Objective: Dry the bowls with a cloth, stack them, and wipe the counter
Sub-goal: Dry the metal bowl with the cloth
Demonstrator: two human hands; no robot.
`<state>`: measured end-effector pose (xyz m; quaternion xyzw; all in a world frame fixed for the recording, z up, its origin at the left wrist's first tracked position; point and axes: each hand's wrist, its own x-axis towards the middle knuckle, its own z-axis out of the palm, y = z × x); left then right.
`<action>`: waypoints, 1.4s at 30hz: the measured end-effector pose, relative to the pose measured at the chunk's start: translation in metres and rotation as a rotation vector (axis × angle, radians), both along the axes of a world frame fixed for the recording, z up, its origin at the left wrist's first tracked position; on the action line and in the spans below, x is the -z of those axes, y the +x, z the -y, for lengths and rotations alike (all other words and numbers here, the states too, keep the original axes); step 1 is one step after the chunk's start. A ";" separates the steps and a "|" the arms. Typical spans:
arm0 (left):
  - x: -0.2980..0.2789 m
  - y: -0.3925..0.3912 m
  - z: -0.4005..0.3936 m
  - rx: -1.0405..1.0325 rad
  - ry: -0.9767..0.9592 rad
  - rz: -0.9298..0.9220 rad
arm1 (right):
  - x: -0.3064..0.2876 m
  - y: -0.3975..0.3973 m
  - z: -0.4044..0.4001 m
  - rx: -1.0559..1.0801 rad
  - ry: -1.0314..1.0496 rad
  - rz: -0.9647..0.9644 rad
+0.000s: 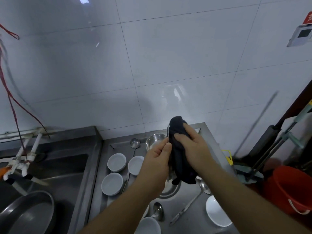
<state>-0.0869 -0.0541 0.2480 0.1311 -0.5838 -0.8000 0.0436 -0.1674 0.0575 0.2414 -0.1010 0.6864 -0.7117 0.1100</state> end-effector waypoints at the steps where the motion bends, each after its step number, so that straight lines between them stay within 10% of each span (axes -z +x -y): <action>1: -0.001 0.002 0.002 0.007 -0.004 -0.013 | -0.002 -0.007 -0.002 -0.010 -0.082 0.067; 10: -0.012 0.007 0.008 -0.016 -0.233 -0.187 | -0.002 0.002 0.007 0.065 -0.418 0.715; 33: 0.016 0.044 0.044 0.524 -1.207 -0.162 | 0.039 0.040 -0.009 0.088 -0.237 0.668; 42: 0.031 0.040 0.057 0.263 -1.306 -0.260 | 0.053 0.060 -0.007 0.151 -0.332 0.654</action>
